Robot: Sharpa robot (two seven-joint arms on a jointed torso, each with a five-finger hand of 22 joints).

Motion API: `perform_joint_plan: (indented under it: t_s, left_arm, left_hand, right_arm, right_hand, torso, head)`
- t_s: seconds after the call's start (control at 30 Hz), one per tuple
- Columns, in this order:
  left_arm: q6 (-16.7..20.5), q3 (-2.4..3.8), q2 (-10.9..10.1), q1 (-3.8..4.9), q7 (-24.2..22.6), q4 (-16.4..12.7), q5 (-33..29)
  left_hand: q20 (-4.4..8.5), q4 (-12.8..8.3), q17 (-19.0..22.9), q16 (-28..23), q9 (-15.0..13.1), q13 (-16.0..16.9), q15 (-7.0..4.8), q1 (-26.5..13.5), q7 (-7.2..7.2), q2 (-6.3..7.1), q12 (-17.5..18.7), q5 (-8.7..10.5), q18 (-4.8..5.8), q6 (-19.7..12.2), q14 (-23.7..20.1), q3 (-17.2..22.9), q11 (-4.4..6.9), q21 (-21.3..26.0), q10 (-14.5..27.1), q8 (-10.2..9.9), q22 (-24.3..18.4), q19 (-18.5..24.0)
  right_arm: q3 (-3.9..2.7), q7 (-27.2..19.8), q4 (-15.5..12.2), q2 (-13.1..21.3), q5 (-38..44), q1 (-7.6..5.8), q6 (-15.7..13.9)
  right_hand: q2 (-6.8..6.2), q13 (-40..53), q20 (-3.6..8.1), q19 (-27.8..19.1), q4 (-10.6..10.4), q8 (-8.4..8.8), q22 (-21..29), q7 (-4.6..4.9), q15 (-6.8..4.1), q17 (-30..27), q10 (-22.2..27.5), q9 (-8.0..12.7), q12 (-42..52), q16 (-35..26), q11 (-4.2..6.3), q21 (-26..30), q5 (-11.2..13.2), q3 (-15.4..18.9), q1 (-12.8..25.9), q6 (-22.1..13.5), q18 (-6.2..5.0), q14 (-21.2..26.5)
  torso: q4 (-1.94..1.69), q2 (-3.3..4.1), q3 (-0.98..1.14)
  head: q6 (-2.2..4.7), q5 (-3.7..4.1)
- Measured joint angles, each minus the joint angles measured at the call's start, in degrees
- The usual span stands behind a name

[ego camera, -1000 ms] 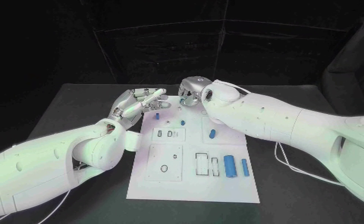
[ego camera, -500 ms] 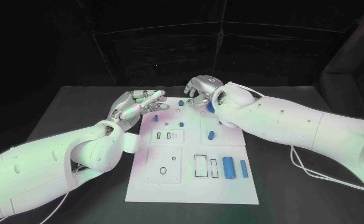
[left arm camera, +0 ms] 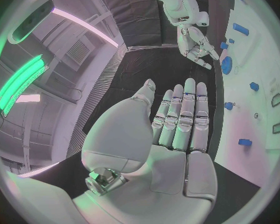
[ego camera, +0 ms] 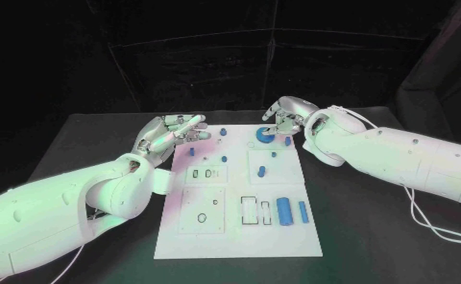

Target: Assemble the parts on the task board

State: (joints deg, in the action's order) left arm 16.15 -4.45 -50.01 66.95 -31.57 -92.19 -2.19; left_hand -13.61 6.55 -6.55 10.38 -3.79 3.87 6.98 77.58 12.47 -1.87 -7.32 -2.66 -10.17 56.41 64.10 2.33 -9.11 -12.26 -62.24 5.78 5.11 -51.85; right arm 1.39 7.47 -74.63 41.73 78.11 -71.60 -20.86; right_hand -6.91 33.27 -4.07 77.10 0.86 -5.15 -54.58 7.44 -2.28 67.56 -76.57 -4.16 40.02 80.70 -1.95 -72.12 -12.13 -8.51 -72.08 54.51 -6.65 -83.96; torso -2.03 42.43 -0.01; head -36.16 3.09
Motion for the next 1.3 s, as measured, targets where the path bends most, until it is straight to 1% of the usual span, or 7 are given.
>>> perform_joint_plan:
  t_s: [0.03,0.1,0.3,0.37,0.43,1.1,1.3]
  left_arm:
    - [0.0,-0.05,0.0,0.0,0.0,0.0,0.0]
    - [-0.1,-0.16,0.1,0.0,0.0,0.1,0.0]
    - [-0.2,-0.43,0.2,-0.01,0.0,0.4,0.0]
    - [-0.3,-0.48,0.3,-0.02,0.0,0.4,0.0]
    - [-0.3,-0.54,0.3,-0.02,0.0,0.5,0.0]
    - [-0.7,-0.67,0.6,-0.02,0.3,0.7,0.0]
    - [-0.8,-0.69,0.6,-0.02,0.4,0.8,0.0]
  left_hand:
    - [0.0,0.0,0.0,0.0,0.0,0.0,0.0,0.0,0.0,0.0,0.0,0.0,0.0,0.0,0.0,0.0,0.0,0.0,0.0,0.0,0.0,0.0]
    - [0.0,0.0,0.0,0.0,0.0,0.0,0.0,0.0,0.0,0.0,0.0,0.0,0.0,0.0,0.0,0.0,0.0,0.0,0.0,0.0,0.0,0.0]
    - [0.0,0.0,0.0,0.0,0.0,0.0,0.0,0.0,0.0,0.0,0.0,0.0,0.01,0.0,0.0,0.0,0.0,0.0,0.0,0.0,0.0,0.0]
    - [0.0,0.0,0.0,0.0,0.0,0.0,0.0,0.0,0.0,0.0,0.0,0.0,0.0,0.0,0.0,0.0,0.0,0.0,0.0,0.0,0.0,0.0]
    - [0.0,-0.1,0.0,0.0,0.0,0.0,-0.06,0.0,0.0,0.0,0.0,0.0,0.0,0.0,0.1,-0.1,0.0,0.0,0.0,0.0,0.0,0.0]
    - [0.0,-0.2,0.0,0.0,0.0,0.0,-0.21,0.0,0.0,0.0,0.2,0.0,0.0,0.0,0.2,-0.2,0.0,0.0,0.0,0.0,0.0,0.0]
    - [0.0,-0.2,0.0,0.0,0.0,0.0,-0.21,0.0,0.0,0.0,0.2,0.0,0.0,0.0,0.2,-0.2,0.0,0.0,0.0,0.0,0.0,0.0]
  right_arm:
    - [0.0,0.3,0.0,0.2,-0.4,0.0,0.5]
    - [0.01,0.9,0.2,0.5,-0.9,0.0,1.7]
    - [0.02,2.6,1.6,0.0,-1.7,0.0,4.3]
    - [0.02,3.2,2.1,-0.4,-1.8,0.0,5.0]
    - [0.02,3.7,2.5,-0.8,-1.8,0.0,5.6]
    - [0.03,6.2,5.9,-4.1,-1.0,0.02,8.9]
    - [0.0,6.6,6.3,-4.5,-0.7,0.0,9.0]
  right_hand:
    - [0.16,6.8,-0.02,0.0,-1.2,0.0,-0.9,0.33,0.0,1.2,1.0,0.0,6.3,0.7,-0.51,-0.6,-0.1,1.7,-0.3,-0.4,0.02,0.0]
    - [0.28,14.5,-0.02,0.0,-2.3,0.0,-2.3,0.52,0.0,3.3,0.9,0.1,13.1,1.7,-0.55,-1.4,-0.1,3.0,-0.8,-1.1,0.02,0.0]
    - [0.28,27.6,-0.48,1.3,-4.3,0.0,-5.8,1.14,0.8,7.3,-1.4,0.1,24.4,4.3,-1.34,-3.6,-0.1,5.1,-2.6,-2.6,0.02,-0.1]
    - [0.55,31.0,-0.64,1.5,-5.0,0.01,-6.6,1.14,0.86,7.4,-2.0,0.1,27.3,4.8,-1.53,-4.1,-0.1,5.5,-3.0,-2.6,0.91,0.0]
    - [0.6,33.3,-0.76,1.6,-5.5,0.01,-7.1,1.35,0.86,7.4,-2.6,0.1,29.3,4.8,-1.52,-4.3,-0.1,5.7,-3.5,-2.8,0.91,0.0]
    - [1.65,41.4,-1.05,1.9,-6.0,-0.32,-8.8,1.35,1.06,7.4,-5.2,0.1,36.2,5.5,-1.73,-5.3,-0.1,5.9,-4.5,-2.8,0.9,-0.2]
    - [2.9,41.7,-1.05,1.9,-6.2,-0.92,-9.2,1.28,1.06,7.4,-6.2,0.0,37.9,5.7,-1.61,-5.5,-2.0,5.6,-5.8,-2.0,0.89,-0.2]
  torso:
    - [0.03,0.0,0.02]
    - [0.04,0.01,0.04]
    - [-0.02,0.04,0.08]
    - [-0.07,0.04,0.07]
    - [-0.1,0.04,0.04]
    - [-0.13,0.02,-0.01]
    - [-0.13,0.01,0.02]
  head:
    - [-0.02,0.02]
    - [-0.1,0.14]
    - [-0.24,0.35]
    - [-0.3,0.37]
    - [-0.35,0.37]
    - [-0.7,0.43]
    - [-0.69,0.39]
